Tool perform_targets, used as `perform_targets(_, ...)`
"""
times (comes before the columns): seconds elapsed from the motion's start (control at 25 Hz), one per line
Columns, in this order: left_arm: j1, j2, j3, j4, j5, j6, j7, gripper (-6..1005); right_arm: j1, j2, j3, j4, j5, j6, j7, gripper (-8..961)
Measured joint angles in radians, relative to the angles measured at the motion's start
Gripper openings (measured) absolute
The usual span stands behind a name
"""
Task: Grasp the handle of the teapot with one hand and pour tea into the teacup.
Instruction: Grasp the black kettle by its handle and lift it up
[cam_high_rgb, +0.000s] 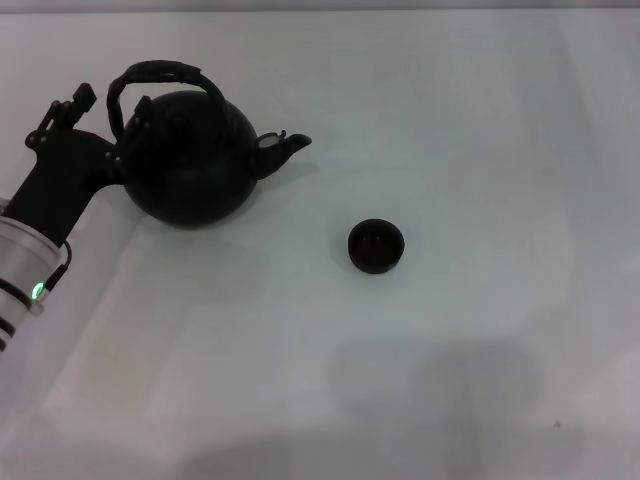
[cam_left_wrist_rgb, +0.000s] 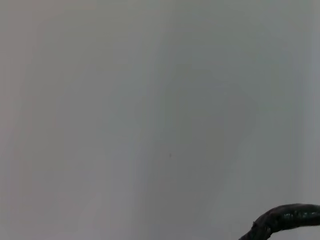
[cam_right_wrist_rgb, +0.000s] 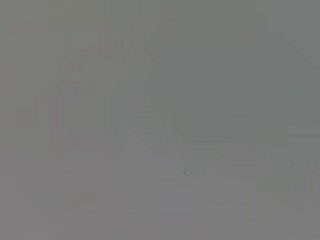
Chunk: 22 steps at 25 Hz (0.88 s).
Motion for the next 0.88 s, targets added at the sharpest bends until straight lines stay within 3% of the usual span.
perform_targets(0.88,0.005,0.0,-0.004,0.004,-0.003,-0.019,0.002,717,0.001,0.003,0.002,0.001,0.012,-0.001,0.0,832)
